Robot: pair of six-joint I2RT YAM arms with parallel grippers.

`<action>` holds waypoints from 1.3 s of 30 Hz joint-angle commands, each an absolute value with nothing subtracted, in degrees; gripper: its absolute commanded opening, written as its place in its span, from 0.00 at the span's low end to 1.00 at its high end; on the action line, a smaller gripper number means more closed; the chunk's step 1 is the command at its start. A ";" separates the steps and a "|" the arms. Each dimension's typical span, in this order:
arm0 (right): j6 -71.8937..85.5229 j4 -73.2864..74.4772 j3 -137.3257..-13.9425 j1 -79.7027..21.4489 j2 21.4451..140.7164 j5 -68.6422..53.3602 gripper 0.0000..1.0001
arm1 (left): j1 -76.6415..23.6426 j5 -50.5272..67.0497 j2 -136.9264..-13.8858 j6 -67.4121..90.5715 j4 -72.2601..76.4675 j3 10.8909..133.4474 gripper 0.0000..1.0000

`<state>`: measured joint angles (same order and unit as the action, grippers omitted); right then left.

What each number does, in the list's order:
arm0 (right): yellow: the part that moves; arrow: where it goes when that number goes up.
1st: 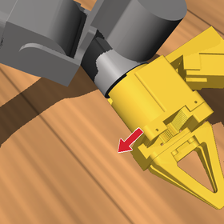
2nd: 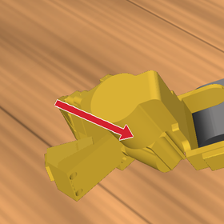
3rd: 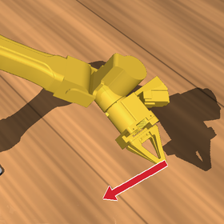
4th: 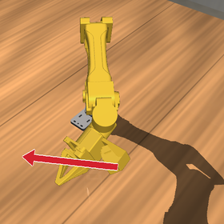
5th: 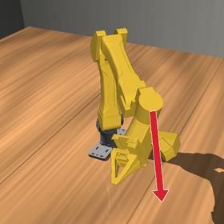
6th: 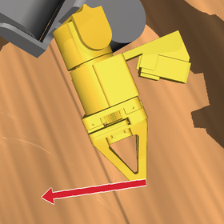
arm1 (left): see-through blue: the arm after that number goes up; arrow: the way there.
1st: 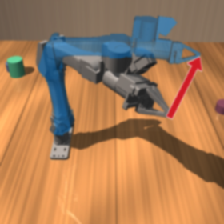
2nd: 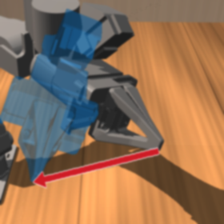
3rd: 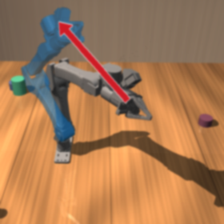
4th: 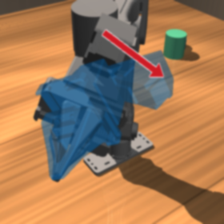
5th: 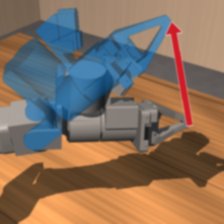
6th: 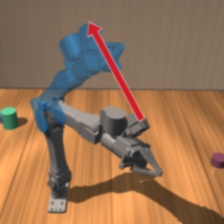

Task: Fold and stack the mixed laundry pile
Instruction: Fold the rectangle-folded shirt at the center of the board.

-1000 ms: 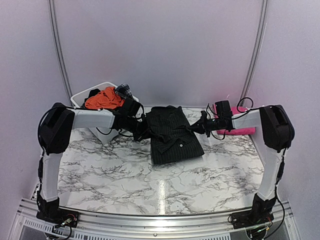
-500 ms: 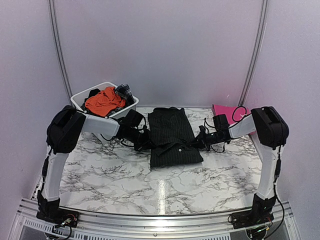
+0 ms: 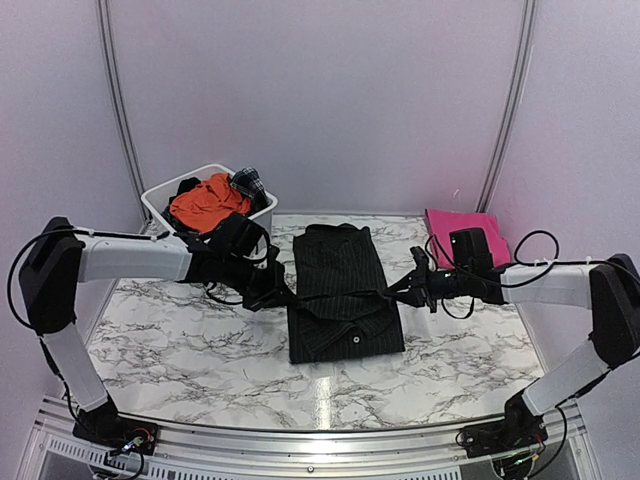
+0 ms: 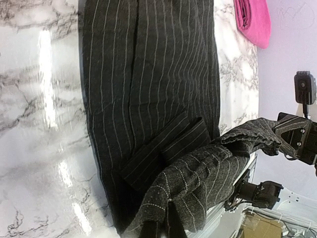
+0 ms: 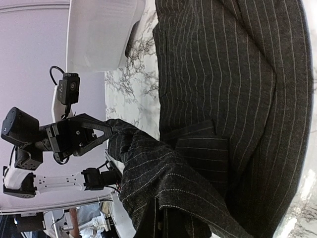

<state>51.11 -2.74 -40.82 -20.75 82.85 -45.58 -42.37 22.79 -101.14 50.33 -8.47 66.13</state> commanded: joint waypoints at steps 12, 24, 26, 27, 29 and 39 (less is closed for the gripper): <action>45.08 -3.80 -64.38 -15.03 107.78 -44.44 0.00 | -38.06 15.83 -121.68 45.22 -12.57 91.65 0.00; 42.23 -6.47 -66.96 -14.83 121.73 -43.97 0.00 | -38.12 12.47 -133.14 44.38 -12.31 95.61 0.00; 41.90 -6.27 -65.79 -15.13 121.25 -44.24 0.00 | -38.43 12.46 -132.28 43.92 -12.54 94.14 0.00; 41.69 -6.20 -65.03 -15.43 120.66 -44.36 0.00 | -38.65 12.16 -130.84 43.39 -12.71 92.58 0.00; 40.86 -5.57 -63.04 -16.66 118.92 -44.29 0.00 | -39.17 11.28 -127.87 42.59 -12.92 87.59 0.00; 43.67 -4.75 -44.73 -18.54 99.72 -41.37 0.01 | -43.02 10.79 -112.24 42.80 -13.27 73.10 0.06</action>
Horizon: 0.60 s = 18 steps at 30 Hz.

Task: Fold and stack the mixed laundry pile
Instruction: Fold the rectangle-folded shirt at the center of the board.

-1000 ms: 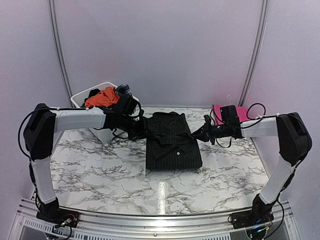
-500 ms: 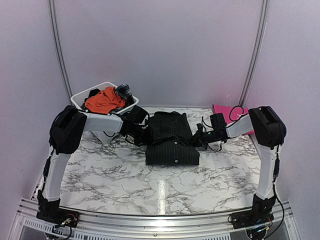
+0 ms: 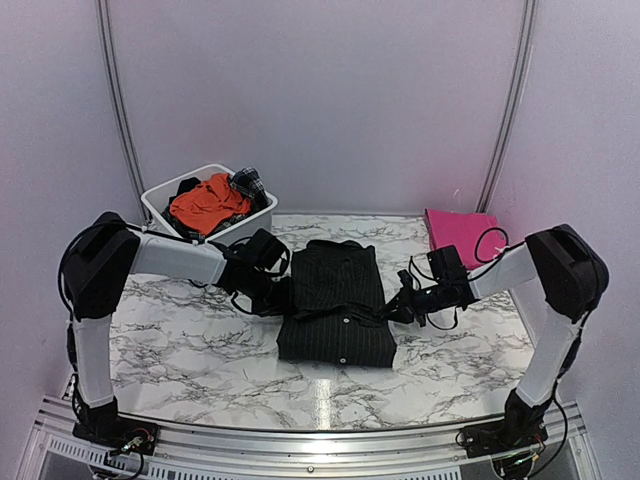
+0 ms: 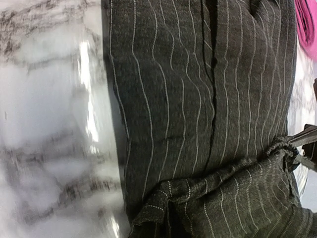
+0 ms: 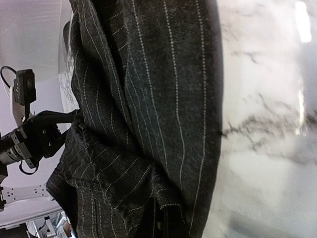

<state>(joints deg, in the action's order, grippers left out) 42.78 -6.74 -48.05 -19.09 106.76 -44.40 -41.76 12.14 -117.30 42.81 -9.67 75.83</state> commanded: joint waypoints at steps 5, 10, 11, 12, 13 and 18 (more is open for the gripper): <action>42.79 -2.05 -46.93 -17.47 97.51 -42.32 0.27 | -42.86 10.08 -109.60 44.32 -13.40 73.20 0.45; 38.17 6.77 -52.82 -15.09 91.77 -41.64 0.46 | -39.69 7.91 -103.65 45.27 -13.41 73.63 0.89; 37.31 7.94 -53.35 -14.67 90.43 -41.65 0.50 | -38.98 7.87 -102.15 45.16 -13.37 73.43 0.96; 36.33 9.62 -54.21 -14.48 89.19 -41.74 0.55 | -38.46 8.16 -100.98 44.54 -13.36 73.32 0.99; 34.83 11.61 -54.92 -14.54 88.17 -41.82 0.61 | -38.39 8.47 -99.73 43.43 -13.57 73.32 0.99; 31.58 17.93 -53.11 -16.87 80.17 -43.48 0.58 | -40.81 13.56 -93.97 37.94 -13.95 69.55 0.99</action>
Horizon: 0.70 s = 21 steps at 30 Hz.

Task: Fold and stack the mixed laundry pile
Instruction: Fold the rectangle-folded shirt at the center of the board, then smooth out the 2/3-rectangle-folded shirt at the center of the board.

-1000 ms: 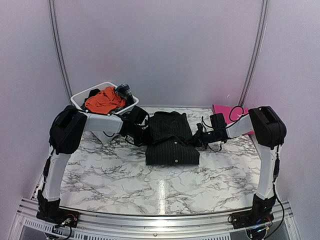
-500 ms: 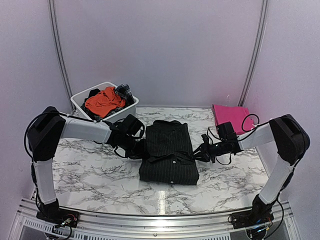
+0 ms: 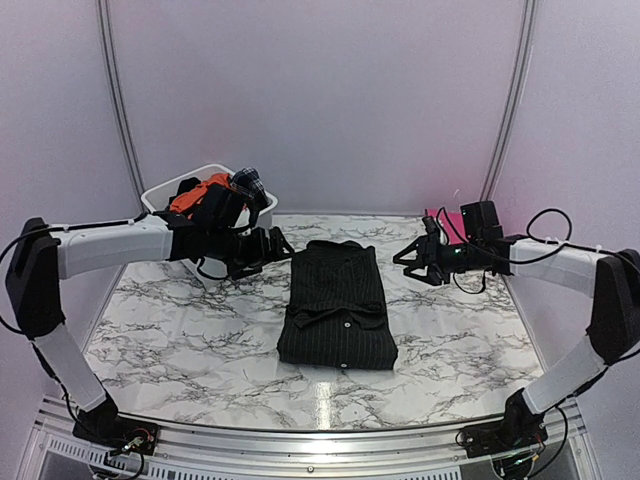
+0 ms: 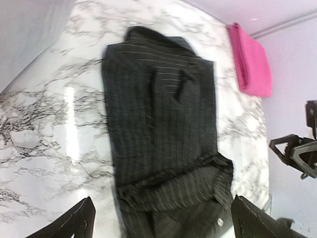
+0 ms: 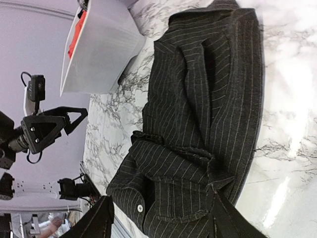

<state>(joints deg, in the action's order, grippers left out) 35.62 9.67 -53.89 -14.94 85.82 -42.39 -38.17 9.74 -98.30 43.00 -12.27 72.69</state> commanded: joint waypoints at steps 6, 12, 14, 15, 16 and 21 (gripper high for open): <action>41.67 12.72 -44.50 -26.85 72.34 -42.71 0.36 | -48.61 15.44 -91.14 33.52 -16.16 63.68 0.91; 46.29 8.77 -40.07 -34.52 72.96 -38.67 0.25 | -53.48 14.48 -93.30 34.72 -15.95 62.39 0.66; 45.69 8.54 -39.19 -34.66 74.24 -37.44 0.22 | -53.48 13.48 -95.86 34.97 -16.00 64.10 0.64; 45.02 8.71 -39.12 -34.69 75.18 -36.57 0.21 | -53.40 12.63 -97.09 34.95 -16.00 65.09 0.62; 44.34 8.87 -39.49 -34.69 76.29 -35.75 0.20 | -53.36 12.13 -98.43 34.94 -15.97 66.44 0.61; 39.17 11.01 -43.78 -34.65 84.66 -33.12 0.15 | -52.59 11.86 -103.40 35.47 -16.18 72.16 0.57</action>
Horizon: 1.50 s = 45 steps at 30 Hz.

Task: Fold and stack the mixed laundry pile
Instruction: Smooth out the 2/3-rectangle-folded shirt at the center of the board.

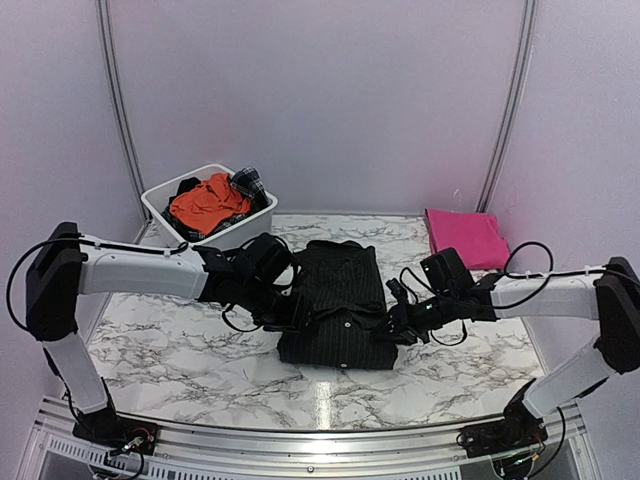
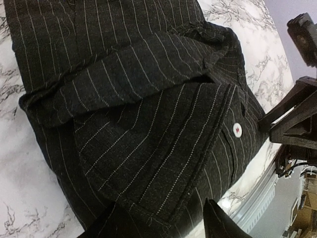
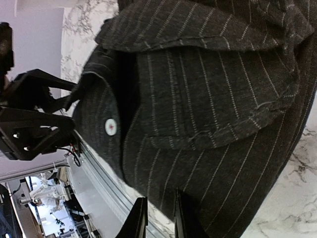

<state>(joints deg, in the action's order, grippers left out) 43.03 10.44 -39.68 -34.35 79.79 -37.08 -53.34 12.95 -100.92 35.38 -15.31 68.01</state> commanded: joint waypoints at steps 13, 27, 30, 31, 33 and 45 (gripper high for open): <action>33.14 14.86 -60.22 -33.82 98.71 -29.38 0.14 | -50.75 11.03 -102.09 36.19 -16.17 69.18 0.57; 28.63 14.96 -71.82 -29.45 108.37 -30.81 0.31 | -49.72 8.36 -111.13 29.83 -17.72 82.67 0.58; 28.29 16.64 -72.41 -27.53 102.92 -31.25 0.42 | -48.49 6.94 -117.91 28.31 -19.18 91.19 0.56; 27.89 17.63 -72.54 -27.03 101.08 -31.03 0.45 | -47.85 6.74 -120.02 28.08 -19.77 94.06 0.56; 27.03 20.16 -72.55 -26.39 97.45 -30.28 0.49 | -46.63 7.23 -123.28 27.80 -20.38 98.60 0.56; 41.03 7.13 -59.45 -37.70 86.50 -38.38 0.53 | -44.09 7.19 -106.99 30.28 -21.34 93.24 0.99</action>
<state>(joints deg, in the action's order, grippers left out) 32.58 15.16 -63.61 -33.15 85.67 -34.54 -44.36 7.60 -119.33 28.05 -21.02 99.90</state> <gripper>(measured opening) 0.524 0.987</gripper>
